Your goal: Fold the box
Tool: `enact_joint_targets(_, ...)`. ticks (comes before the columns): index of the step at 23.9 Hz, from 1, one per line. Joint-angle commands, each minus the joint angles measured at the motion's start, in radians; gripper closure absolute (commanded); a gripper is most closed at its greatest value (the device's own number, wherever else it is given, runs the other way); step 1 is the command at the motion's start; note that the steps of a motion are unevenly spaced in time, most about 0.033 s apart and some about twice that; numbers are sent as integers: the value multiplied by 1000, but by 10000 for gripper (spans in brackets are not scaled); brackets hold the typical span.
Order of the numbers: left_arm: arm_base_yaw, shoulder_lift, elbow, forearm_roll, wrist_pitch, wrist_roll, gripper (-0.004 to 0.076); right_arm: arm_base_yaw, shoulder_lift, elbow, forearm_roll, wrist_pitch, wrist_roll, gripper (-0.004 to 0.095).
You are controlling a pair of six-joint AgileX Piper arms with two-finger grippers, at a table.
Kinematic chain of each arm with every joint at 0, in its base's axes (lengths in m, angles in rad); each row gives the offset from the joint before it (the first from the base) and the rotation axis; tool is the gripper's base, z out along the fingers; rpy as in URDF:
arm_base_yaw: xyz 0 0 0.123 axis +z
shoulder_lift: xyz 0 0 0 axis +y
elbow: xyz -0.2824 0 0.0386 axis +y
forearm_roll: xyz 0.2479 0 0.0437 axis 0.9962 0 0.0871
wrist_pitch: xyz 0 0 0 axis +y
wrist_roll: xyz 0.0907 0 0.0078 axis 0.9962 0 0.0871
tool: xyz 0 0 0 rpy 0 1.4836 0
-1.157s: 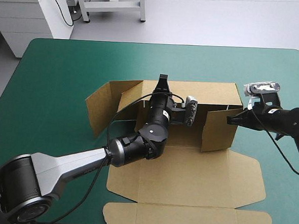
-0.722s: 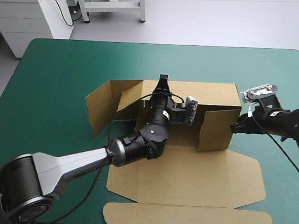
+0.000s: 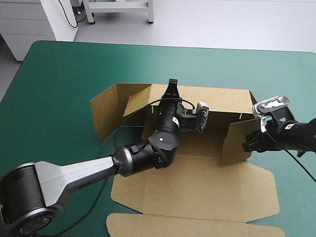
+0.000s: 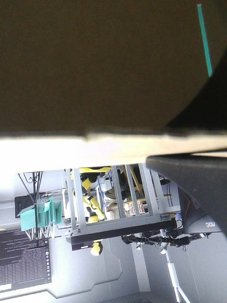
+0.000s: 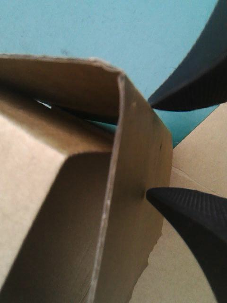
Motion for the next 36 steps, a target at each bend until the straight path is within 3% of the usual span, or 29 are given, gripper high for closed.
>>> enact_joint_targets(1,-9,-12,1,-124,9,-11,732,0,-28,-29,35,-32,-11,436)
enact_joint_targets(3,-9,-12,1,-123,9,-11,732,0,-18,-27,55,-66,-26,436)
enact_joint_targets(10,-9,-12,-1,-105,9,-87,732,0,78,-27,296,-90,-139,436)
enact_joint_targets(16,-9,-12,-1,-94,9,-89,732,0,147,-27,301,-148,-139,449)
enact_joint_targets(19,-9,-12,-1,-63,9,-93,732,0,172,-27,370,-179,-156,543)
enact_joint_targets(21,-17,-12,-1,-42,2,-93,732,0,197,-27,451,-172,-241,697)
enact_joint_targets(24,-19,-12,-1,-19,-18,-94,732,0,213,-27,482,-173,-276,844)
enact_joint_targets(26,-19,-12,-1,-19,-18,-94,732,0,215,-27,468,-176,-295,892)
enact_joint_targets(36,-19,-12,-1,22,-10,-89,729,0,214,-27,391,-196,-312,907)
